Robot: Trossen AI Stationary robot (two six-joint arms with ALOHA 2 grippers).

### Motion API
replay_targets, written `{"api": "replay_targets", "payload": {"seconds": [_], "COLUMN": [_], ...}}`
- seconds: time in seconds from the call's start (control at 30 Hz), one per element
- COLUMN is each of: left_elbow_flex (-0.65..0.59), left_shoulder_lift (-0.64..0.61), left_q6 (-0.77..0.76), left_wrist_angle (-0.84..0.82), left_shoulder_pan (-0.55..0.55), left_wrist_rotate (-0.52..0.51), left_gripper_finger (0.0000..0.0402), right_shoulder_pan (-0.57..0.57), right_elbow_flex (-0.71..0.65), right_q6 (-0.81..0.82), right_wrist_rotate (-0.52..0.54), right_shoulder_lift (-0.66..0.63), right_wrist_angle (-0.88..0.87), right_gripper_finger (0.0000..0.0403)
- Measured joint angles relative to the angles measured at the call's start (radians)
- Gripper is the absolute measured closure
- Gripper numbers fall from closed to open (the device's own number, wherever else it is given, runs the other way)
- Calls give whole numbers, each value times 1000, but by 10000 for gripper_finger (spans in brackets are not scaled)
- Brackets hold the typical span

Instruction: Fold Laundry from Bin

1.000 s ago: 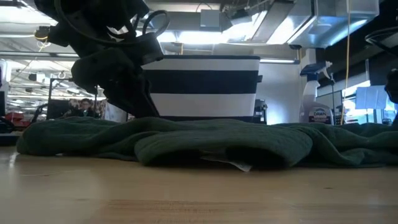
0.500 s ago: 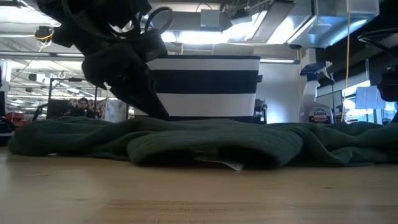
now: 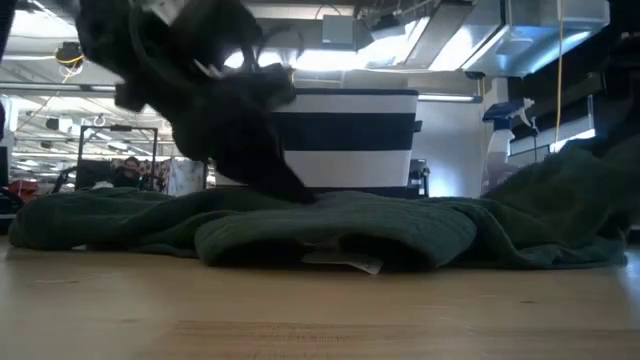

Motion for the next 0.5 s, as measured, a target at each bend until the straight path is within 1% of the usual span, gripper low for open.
{"api": "replay_targets", "payload": {"seconds": [0.1, 0.3, 0.5], "left_elbow_flex": [0, 5, 4], "left_shoulder_lift": [67, 157, 176], "left_q6": [-3, -6, -6], "left_wrist_angle": [42, 140, 179], "left_shoulder_pan": [18, 29, 29], "left_wrist_rotate": [23, 22, 22], "left_gripper_finger": [297, 297, 297], "right_shoulder_pan": [-42, -142, -270], "right_elbow_flex": [30, 102, 143], "right_q6": [-70, -272, -501], "right_wrist_rotate": [-7, -14, -103], "right_shoulder_lift": [0, 0, 5], "right_wrist_angle": [12, 64, 221], "right_gripper_finger": [381, 396, 390]}}
